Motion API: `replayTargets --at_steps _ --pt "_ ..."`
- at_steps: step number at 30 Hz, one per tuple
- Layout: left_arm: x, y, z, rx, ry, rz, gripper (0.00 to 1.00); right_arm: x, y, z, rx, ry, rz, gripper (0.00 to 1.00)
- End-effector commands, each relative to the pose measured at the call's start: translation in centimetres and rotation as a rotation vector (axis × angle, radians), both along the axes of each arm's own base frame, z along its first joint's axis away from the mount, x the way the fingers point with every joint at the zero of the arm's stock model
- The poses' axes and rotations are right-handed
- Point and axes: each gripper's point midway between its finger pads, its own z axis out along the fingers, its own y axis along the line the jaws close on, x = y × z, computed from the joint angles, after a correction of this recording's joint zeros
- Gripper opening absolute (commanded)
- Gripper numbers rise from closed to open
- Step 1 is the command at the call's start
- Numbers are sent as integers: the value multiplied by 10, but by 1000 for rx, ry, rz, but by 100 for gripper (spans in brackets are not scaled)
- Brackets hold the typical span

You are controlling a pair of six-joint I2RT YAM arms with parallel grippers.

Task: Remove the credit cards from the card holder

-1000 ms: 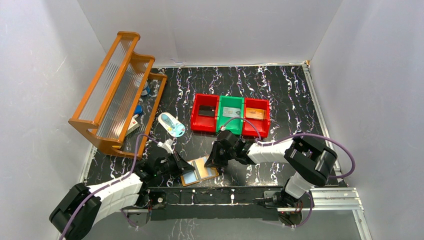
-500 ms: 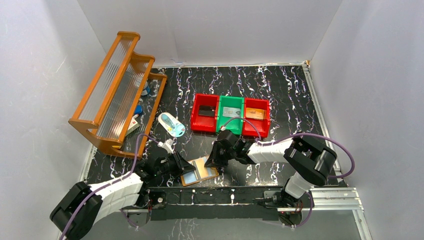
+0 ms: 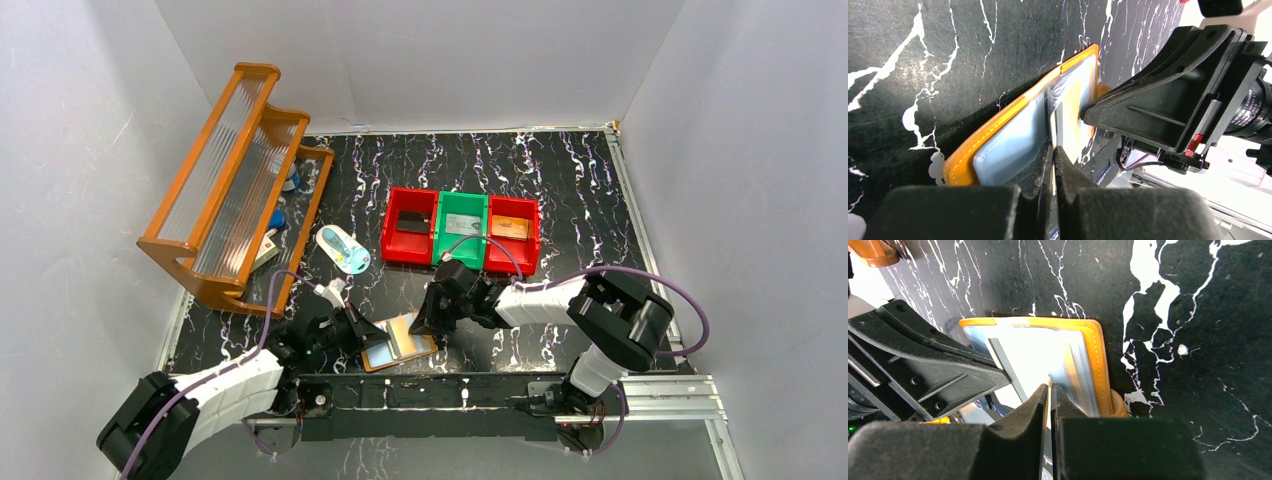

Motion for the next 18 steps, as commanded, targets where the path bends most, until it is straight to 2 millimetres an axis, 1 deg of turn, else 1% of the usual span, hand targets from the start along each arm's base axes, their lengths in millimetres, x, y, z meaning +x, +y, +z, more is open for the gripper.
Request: replayTargets --at_steps 1,8,12,15,18 --pt "-10 12 -17 49 41 17 0 -18 -68 -66 -313 70 -37 16" --pt "-13 19 -21 99 57 17 0 -17 -71 -66 -322 69 -40 16" --pt "-11 23 -18 137 45 18 0 -14 -67 -60 -301 54 -32 16" --pt "-9 22 -14 130 26 18 0 -10 -54 -46 -244 20 9 16" --pt "-10 21 -13 125 27 11 0 -2 -33 -21 -173 -41 76 18"
